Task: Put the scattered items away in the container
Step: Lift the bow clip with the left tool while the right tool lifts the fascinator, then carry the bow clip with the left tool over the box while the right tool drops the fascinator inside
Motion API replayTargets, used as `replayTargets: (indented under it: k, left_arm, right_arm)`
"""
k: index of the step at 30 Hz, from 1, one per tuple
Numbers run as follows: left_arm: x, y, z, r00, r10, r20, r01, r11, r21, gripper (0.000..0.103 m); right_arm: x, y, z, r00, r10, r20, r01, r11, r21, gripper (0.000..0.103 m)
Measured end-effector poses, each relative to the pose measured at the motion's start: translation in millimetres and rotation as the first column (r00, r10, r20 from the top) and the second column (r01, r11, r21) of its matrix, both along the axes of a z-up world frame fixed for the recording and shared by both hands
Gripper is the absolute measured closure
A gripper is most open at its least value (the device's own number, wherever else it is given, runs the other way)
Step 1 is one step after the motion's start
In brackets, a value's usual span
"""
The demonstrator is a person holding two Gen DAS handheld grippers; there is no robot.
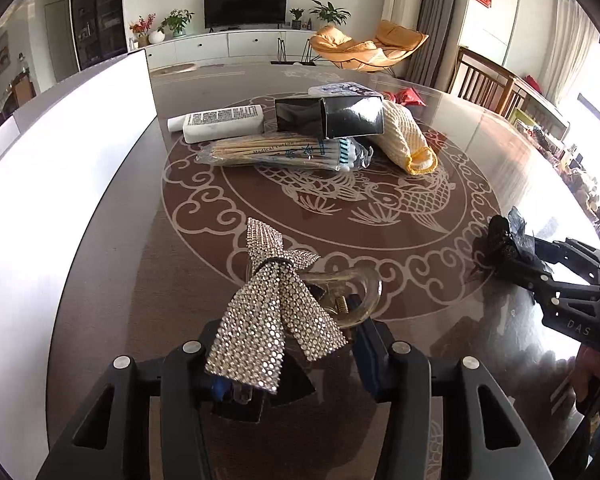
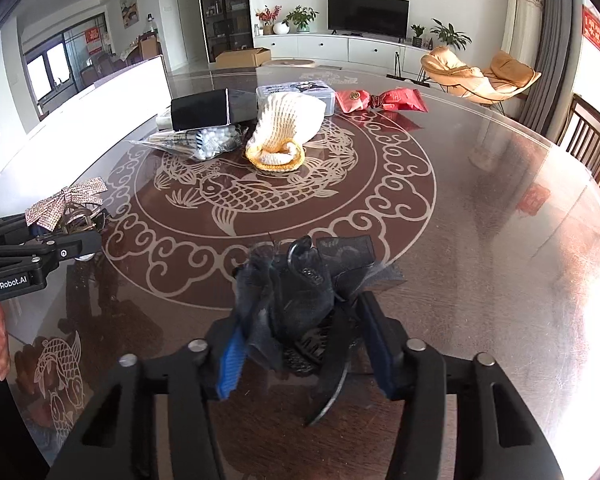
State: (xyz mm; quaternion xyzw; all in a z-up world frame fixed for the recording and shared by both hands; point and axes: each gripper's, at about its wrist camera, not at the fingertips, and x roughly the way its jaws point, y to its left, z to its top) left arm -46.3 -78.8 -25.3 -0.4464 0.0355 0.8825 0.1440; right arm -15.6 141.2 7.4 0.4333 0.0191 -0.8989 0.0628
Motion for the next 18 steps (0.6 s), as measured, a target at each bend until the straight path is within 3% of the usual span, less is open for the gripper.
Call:
replayTargets:
  k: [6,13,18]
  left_arm:
    - [23,-2,6,1.0,-0.012,0.002,0.012,0.997,0.082,0.054]
    - [30,1,17,1.0,-0.028,0.006,0.027,0.992,0.127,0.054]
    - [29,-31,60,0.999,0.014,-0.031,-0.009,0.987,0.161,0.054]
  right_arm:
    - [16,10,10,1.0,-0.005,0.029,0.009,0.988,-0.154,0.056]
    - [25,-7,21,0.999,0.015,0.036,-0.009,0.985,-0.17,0.056]
    - [17,-38,58,0.997,0.075,-0.025,-0.078,0.981,-0.179,0.056]
